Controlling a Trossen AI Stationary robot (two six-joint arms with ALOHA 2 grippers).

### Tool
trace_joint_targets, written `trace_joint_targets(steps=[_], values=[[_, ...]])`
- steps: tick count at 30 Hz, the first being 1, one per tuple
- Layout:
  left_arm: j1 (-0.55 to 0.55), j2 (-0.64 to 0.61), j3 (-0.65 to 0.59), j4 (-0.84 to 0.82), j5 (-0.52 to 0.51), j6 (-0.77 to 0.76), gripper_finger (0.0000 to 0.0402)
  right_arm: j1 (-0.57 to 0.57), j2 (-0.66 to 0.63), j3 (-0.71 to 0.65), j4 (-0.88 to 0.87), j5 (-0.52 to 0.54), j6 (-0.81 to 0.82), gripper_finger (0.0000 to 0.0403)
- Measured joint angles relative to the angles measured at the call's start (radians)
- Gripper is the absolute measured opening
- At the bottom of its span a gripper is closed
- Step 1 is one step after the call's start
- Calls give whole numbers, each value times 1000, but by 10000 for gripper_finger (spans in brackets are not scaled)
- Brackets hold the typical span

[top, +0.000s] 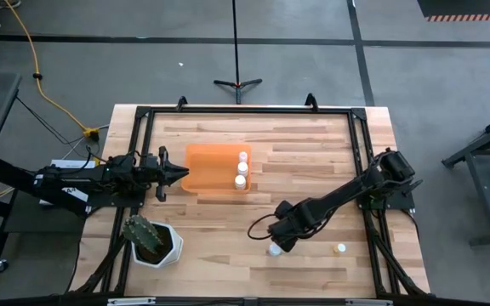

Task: Pick and place pill bottles into a basket
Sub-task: Put the blue pill bottle in the orange bin

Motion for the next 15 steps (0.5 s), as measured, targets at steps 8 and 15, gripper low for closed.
trace_joint_targets(steps=[8,15], values=[[0,0,0,0,0,0,79,-2,18,0,-7,-22,-18,259],[0,0,0,0,0,0,79,-3,18,0,-16,-28,-29,257]])
